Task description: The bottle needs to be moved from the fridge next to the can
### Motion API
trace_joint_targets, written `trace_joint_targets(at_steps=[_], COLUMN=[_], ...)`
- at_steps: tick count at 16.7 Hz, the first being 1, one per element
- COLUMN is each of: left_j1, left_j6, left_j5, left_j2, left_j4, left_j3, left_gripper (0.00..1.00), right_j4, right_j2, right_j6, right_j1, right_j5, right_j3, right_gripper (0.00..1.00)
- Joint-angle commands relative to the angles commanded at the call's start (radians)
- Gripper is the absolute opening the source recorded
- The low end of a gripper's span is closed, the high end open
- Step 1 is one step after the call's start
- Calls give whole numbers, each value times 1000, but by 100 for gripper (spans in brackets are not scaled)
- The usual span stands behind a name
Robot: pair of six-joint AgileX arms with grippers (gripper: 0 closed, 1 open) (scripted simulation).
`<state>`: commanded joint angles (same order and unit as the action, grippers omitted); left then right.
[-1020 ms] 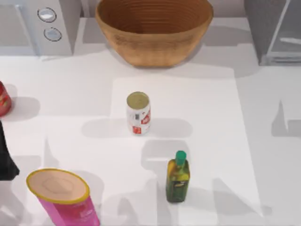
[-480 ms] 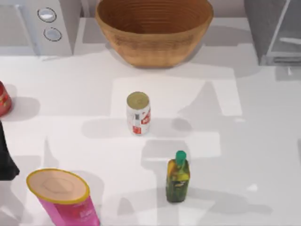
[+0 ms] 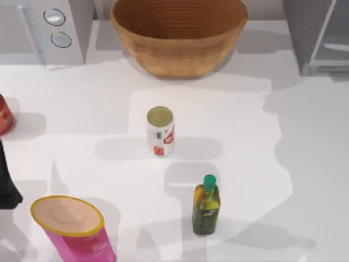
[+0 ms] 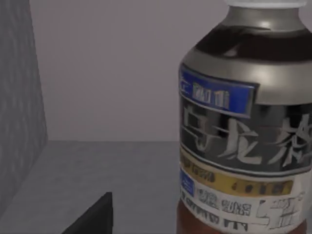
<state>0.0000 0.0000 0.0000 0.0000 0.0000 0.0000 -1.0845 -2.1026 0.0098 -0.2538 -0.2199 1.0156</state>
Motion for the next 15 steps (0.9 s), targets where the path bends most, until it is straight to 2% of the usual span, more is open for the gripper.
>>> trace_joint_targets(at_steps=[7,15], left_j1=[0,0], left_j6=[0,0], left_j5=[0,0], left_j2=[0,0], left_j4=[0,0], left_j3=[0,0], left_gripper=[100,100], right_j4=[3,118], right_j2=[-16,-156], right_j6=[0,-1], right_j1=[4,26], right_j5=[3,28], right_j3=[18,278], right_gripper=[100,100])
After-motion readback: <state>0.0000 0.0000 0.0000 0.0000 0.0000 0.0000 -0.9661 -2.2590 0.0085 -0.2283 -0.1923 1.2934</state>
